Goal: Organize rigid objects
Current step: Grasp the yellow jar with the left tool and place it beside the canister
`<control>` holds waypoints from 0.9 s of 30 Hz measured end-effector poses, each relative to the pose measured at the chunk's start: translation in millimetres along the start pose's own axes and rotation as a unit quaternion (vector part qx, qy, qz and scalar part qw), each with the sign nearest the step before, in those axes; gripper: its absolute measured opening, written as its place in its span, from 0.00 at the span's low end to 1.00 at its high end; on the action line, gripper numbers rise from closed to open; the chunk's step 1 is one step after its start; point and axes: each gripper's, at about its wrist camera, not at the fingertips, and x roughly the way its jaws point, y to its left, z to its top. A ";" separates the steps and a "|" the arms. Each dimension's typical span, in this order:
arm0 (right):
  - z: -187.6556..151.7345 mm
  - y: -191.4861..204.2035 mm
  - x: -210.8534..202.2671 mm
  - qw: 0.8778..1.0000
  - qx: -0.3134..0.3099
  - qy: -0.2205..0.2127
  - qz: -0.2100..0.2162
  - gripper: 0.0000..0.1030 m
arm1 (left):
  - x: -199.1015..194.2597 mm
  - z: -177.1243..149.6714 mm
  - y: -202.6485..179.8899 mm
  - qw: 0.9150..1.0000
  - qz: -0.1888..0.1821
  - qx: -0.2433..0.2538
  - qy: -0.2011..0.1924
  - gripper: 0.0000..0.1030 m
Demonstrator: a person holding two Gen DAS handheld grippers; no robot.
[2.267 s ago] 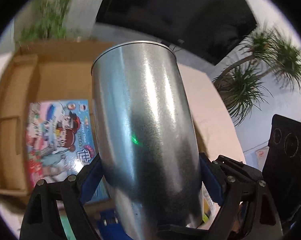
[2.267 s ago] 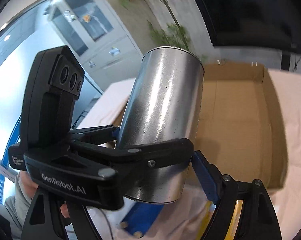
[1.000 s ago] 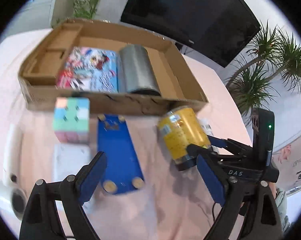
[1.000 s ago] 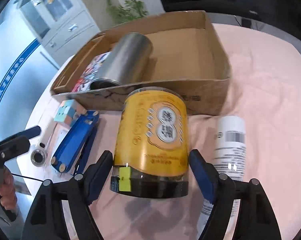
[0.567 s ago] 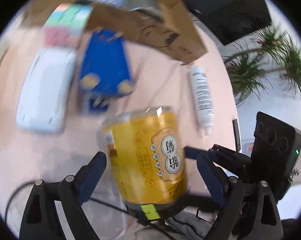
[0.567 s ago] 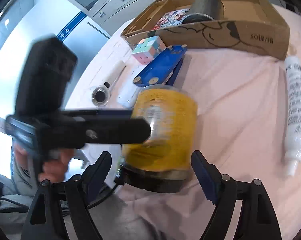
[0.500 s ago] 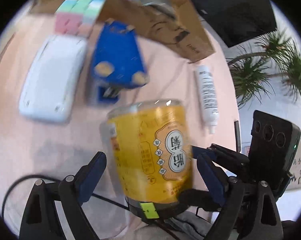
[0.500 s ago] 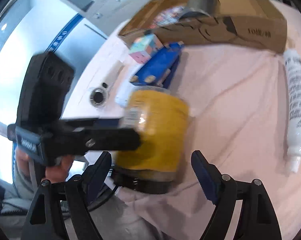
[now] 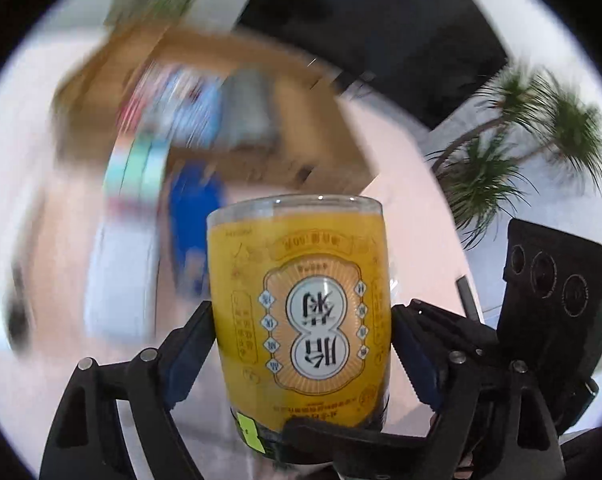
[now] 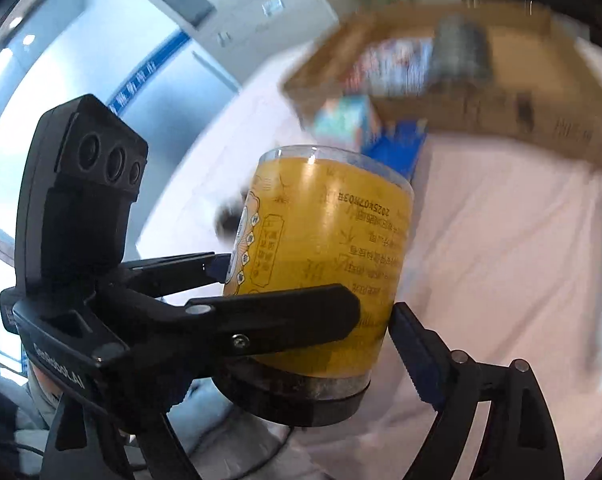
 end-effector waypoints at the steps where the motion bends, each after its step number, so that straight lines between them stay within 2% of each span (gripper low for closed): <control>1: 12.2 3.3 -14.5 0.999 -0.013 -0.025 -0.017 0.83 | -6.6 18.2 -16.0 0.999 0.002 0.028 -0.017 0.83; 5: 53.6 -0.4 -60.5 0.994 -0.030 -0.090 -0.055 0.82 | -12.0 73.4 -50.4 0.995 -0.010 0.084 -0.048 0.83; 7: 77.3 -6.7 -72.2 0.992 -0.033 -0.108 -0.064 0.82 | -4.5 97.9 -61.8 0.994 -0.011 0.098 -0.051 0.83; 10: 114.1 -30.8 -86.3 0.992 -0.028 -0.103 -0.073 0.82 | 17.5 141.6 -62.6 0.995 -0.026 0.090 -0.035 0.83; 13: 145.0 -63.6 -85.9 0.994 -0.010 -0.084 -0.075 0.82 | 45.9 169.9 -53.0 0.997 -0.038 0.071 -0.009 0.83; 16: 164.9 -101.3 -73.1 0.995 0.014 -0.063 -0.075 0.81 | 82.8 188.2 -37.4 0.997 -0.045 0.055 0.025 0.83; 20: 182.1 -152.4 -29.4 0.996 0.052 -0.028 -0.067 0.81 | 133.6 192.6 -11.1 0.996 -0.048 0.018 0.071 0.83; 23: 176.8 -187.2 -4.1 0.995 0.077 -0.004 -0.059 0.81 | 167.6 187.7 4.3 0.994 -0.044 0.002 0.104 0.83; 27: 168.2 -218.4 19.7 0.993 0.102 0.008 -0.054 0.81 | 186.6 185.4 8.6 0.992 -0.046 -0.010 0.116 0.83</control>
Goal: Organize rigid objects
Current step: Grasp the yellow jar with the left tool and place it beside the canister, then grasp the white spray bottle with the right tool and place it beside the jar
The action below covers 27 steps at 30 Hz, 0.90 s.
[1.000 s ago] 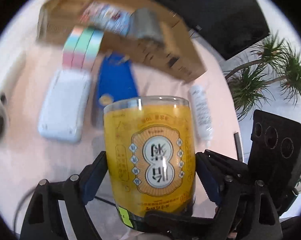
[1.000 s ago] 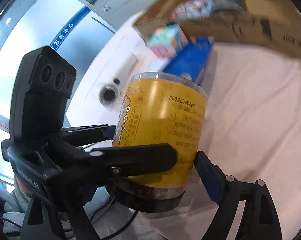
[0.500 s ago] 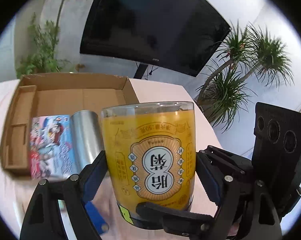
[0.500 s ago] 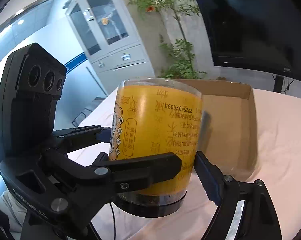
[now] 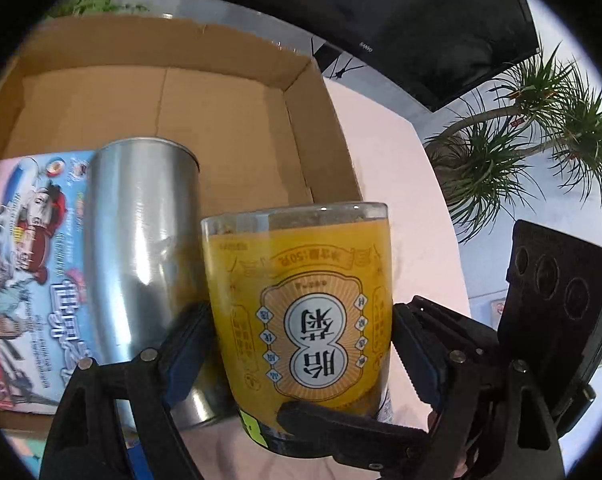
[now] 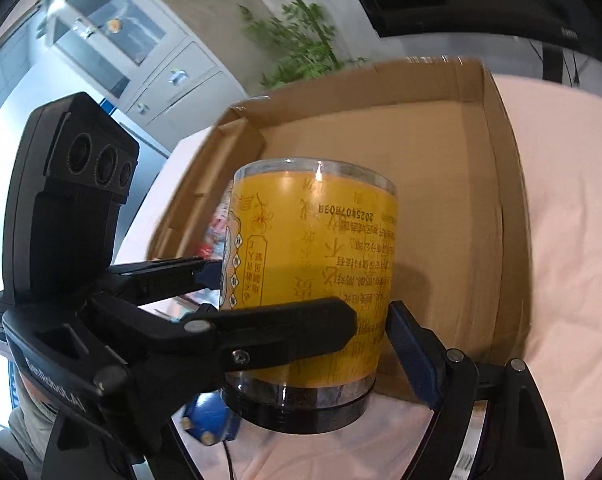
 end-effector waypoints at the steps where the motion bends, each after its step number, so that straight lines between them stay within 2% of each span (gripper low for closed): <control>1: 0.8 -2.9 1.8 1.000 0.003 -0.002 0.000 0.81 | 1.9 0.1 -3.2 1.000 0.009 0.006 0.001 0.84; 3: 1.7 -10.2 3.0 1.000 0.008 0.001 0.000 0.81 | 5.1 2.1 -6.8 1.000 0.022 0.009 0.007 0.84; 7: -5.0 -10.6 22.3 0.998 0.033 0.016 -0.043 0.80 | -4.1 2.0 -6.1 1.000 0.020 -0.003 -0.004 0.84; 10: -6.6 -13.9 30.0 0.996 0.051 0.023 -0.070 0.85 | -28.4 -7.5 0.3 0.998 0.051 0.006 -0.034 0.84; 12: -11.1 -5.4 35.7 0.995 0.031 0.034 -0.089 0.99 | -48.3 -22.1 0.6 0.997 0.052 0.017 -0.057 0.83; 15: -26.4 10.1 23.1 0.995 0.004 0.018 -0.096 0.98 | -87.7 -53.4 -3.0 0.989 0.080 0.054 -0.115 0.83; 18: -71.9 18.0 -37.7 0.994 -0.020 -0.057 -0.094 0.98 | -128.3 -96.1 -12.7 0.975 0.108 0.094 -0.168 0.84; 21: -129.4 2.9 -81.1 0.985 -0.021 -0.103 -0.135 0.98 | -144.8 -130.2 -20.3 0.963 0.151 0.134 -0.180 0.84; 23: -171.3 -16.7 -92.8 0.978 -0.004 -0.090 -0.189 0.98 | -147.3 -149.9 -20.7 0.956 0.173 0.164 -0.171 0.84; 24: -188.0 -26.6 -90.4 0.977 0.018 -0.071 -0.203 0.93 | -145.3 -154.6 -23.1 0.954 0.182 0.173 -0.165 0.84; 25: -203.1 -34.3 -84.1 0.978 0.037 -0.052 -0.198 0.89 | -141.6 -161.1 -26.3 0.950 0.194 0.188 -0.155 0.84; 27: -223.6 -38.0 -68.7 0.981 0.047 -0.022 -0.186 0.73 | -130.9 -171.1 -37.6 0.945 0.199 0.221 -0.132 0.84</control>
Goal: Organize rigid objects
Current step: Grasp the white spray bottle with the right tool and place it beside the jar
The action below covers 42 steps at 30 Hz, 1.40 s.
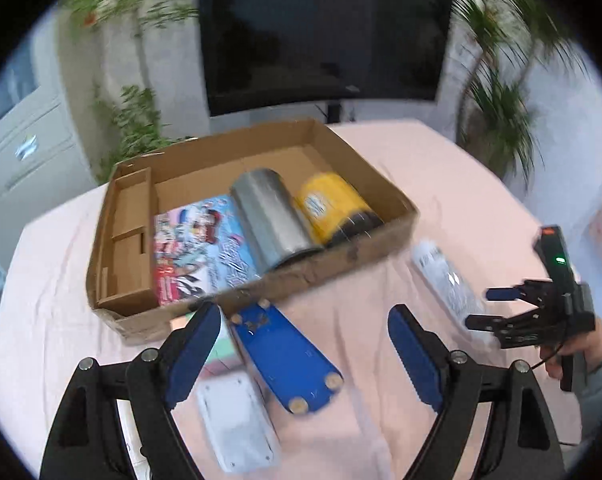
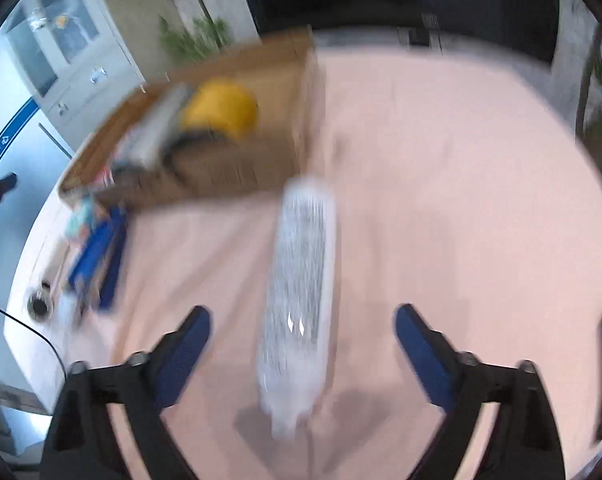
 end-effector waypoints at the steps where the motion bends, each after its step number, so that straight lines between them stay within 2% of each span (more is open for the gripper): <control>1: -8.9 5.8 7.0 1.000 -0.004 0.010 0.002 0.67 | 1.3 -0.6 -7.6 1.000 -0.008 0.016 0.006 0.84; 3: -16.5 22.5 17.4 1.000 -0.018 0.014 -0.003 0.43 | 2.3 -4.4 -19.2 0.999 -0.022 0.045 0.013 0.84; 7: -50.0 54.2 9.0 0.994 -0.110 0.012 0.026 0.43 | 15.1 -3.8 -47.7 0.992 -0.070 0.100 0.033 0.84; 10: -81.5 61.0 -5.1 0.977 -0.199 0.031 0.069 0.40 | 32.1 -8.0 -72.0 0.983 -0.112 0.128 0.062 0.84; 12: -93.9 51.7 -15.3 0.967 -0.242 0.039 0.067 0.39 | 49.8 -12.9 -91.3 0.974 -0.146 0.152 0.085 0.84; 14: -96.3 34.7 -23.6 0.965 -0.257 0.039 0.033 0.39 | 70.0 -20.5 -109.9 0.963 -0.180 0.168 0.110 0.84; 16: -87.0 -4.2 -36.8 0.973 -0.227 0.035 -0.011 0.41 | 85.5 -29.8 -123.0 0.953 -0.208 0.175 0.134 0.83; 17: -79.1 -22.5 -41.9 0.981 -0.191 0.027 -0.036 0.41 | 94.2 -35.3 -128.0 0.948 -0.217 0.178 0.150 0.80; 18: -72.2 -37.9 -47.8 0.988 -0.148 0.018 -0.050 0.41 | 99.9 -40.2 -130.3 0.946 -0.218 0.176 0.161 0.76; 20: -68.2 -53.0 -58.9 0.996 -0.080 0.009 -0.049 0.43 | 107.2 -52.1 -128.3 0.945 -0.216 0.152 0.194 0.70; 22: -75.5 -52.2 -70.9 0.999 -0.038 0.004 -0.011 0.44 | 103.0 -64.8 -122.0 0.944 -0.226 0.129 0.205 0.70; 23: -83.3 -46.3 -77.5 1.000 -0.018 0.000 0.022 0.44 | 100.5 -71.5 -120.2 0.943 -0.227 0.123 0.211 0.70; 24: -88.4 -41.4 -80.1 0.999 -0.002 -0.002 0.045 0.48 | 98.1 -79.4 -119.1 0.942 -0.225 0.117 0.220 0.70; 26: -102.5 -30.1 -79.6 0.993 0.053 0.004 0.108 0.54 | 95.6 -99.0 -117.7 0.938 -0.223 0.093 0.250 0.67; 27: -109.4 -22.6 -74.3 0.986 0.082 0.016 0.146 0.54 | 94.9 -106.0 -118.5 0.937 -0.219 0.088 0.258 0.62; 28: -115.7 -9.6 -66.7 0.979 0.105 0.028 0.175 0.54 | 94.6 -110.2 -119.5 0.937 -0.214 0.084 0.262 0.58; 29: -115.6 2.3 -58.6 0.974 0.118 0.035 0.190 0.54 | 95.0 -117.6 -120.5 0.937 -0.208 0.073 0.272 0.46; 30: -117.2 11.9 -51.2 0.970 0.129 0.039 0.201 0.54 | 94.0 -120.8 -120.8 0.938 -0.207 0.066 0.270 0.43; 32: -114.0 23.7 -38.6 0.967 0.146 0.040 0.203 0.54 | 91.1 -122.8 -124.8 0.940 -0.202 0.063 0.269 0.42; 34: -106.5 32.3 -30.6 0.965 0.167 0.033 0.197 0.55 | 89.2 -122.9 -126.5 0.949 -0.174 0.055 0.259 0.43; 37: -97.4 47.9 -29.0 0.976 0.141 0.023 0.167 0.51 | 89.9 -116.8 -116.1 0.954 -0.162 0.024 0.250 0.42; 38: -80.8 53.7 -15.8 0.976 0.138 0.016 0.167 0.50 | 87.2 -112.3 -112.9 0.957 -0.160 0.015 0.243 0.43; 40: -70.4 57.0 -25.9 0.978 0.126 -0.004 0.169 0.50 | 77.9 -98.3 -110.3 0.965 -0.150 0.015 0.216 0.43; 42: -37.1 53.5 -34.6 0.978 0.108 -0.031 0.175 0.49 | 68.1 -71.9 -107.0 0.974 -0.141 0.012 0.179 0.43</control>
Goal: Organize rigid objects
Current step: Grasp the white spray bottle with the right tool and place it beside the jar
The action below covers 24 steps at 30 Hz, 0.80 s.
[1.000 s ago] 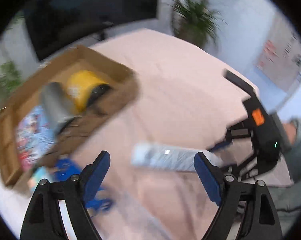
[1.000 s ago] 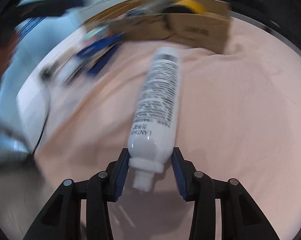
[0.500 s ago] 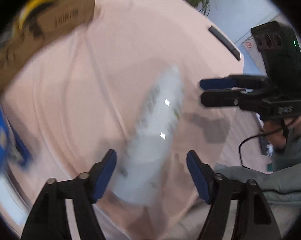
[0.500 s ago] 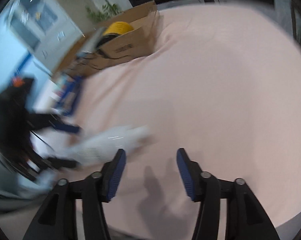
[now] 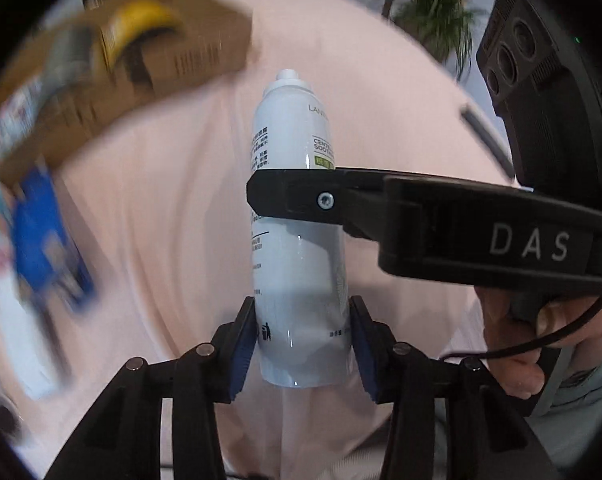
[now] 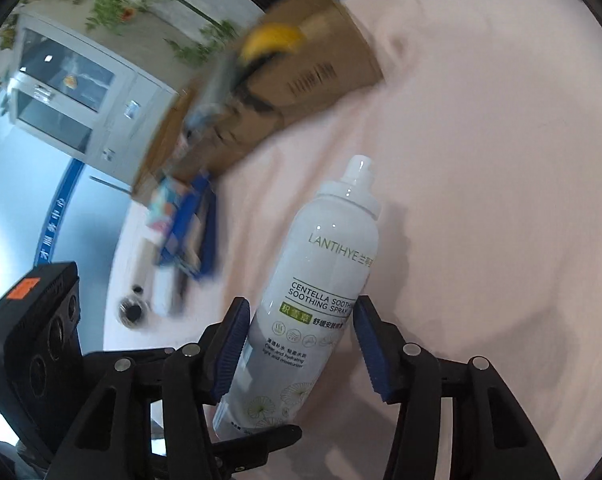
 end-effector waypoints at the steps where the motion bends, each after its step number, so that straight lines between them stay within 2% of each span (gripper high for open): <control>1: 17.7 5.0 -3.5 1.000 -0.015 -0.013 0.003 0.49 | -9.6 14.1 1.3 1.000 0.004 0.002 -0.021 0.42; 4: 84.3 27.4 -30.2 0.995 -0.075 -0.063 0.006 0.49 | -40.6 69.3 11.1 0.996 0.017 -0.001 -0.093 0.43; 7: 143.6 45.7 -48.0 0.988 -0.127 -0.093 0.000 0.48 | -56.4 122.9 35.3 0.991 0.011 -0.022 -0.133 0.42; 9: 190.4 55.3 -47.9 0.983 -0.160 -0.093 -0.006 0.48 | -53.1 158.0 46.6 0.989 0.007 -0.038 -0.141 0.42; 13: 256.0 53.3 -14.4 0.980 -0.192 -0.057 -0.011 0.47 | -18.7 204.3 85.7 0.989 -0.013 -0.096 -0.113 0.42; 18: 297.5 15.0 42.7 0.984 -0.180 0.013 -0.008 0.46 | 24.4 206.4 104.9 0.985 -0.037 -0.152 -0.069 0.45; 19: 300.7 8.6 54.0 0.985 -0.174 0.018 -0.009 0.46 | 30.3 206.2 105.1 0.984 -0.053 -0.156 -0.063 0.46; 23: 300.0 -8.2 86.9 0.989 -0.144 0.041 -0.003 0.46 | 31.0 205.3 96.0 0.986 -0.060 -0.150 -0.049 0.50; 24: 295.5 -6.6 94.2 0.988 -0.149 0.043 -0.019 0.46 | 27.8 200.0 92.9 0.986 -0.059 -0.147 -0.048 0.50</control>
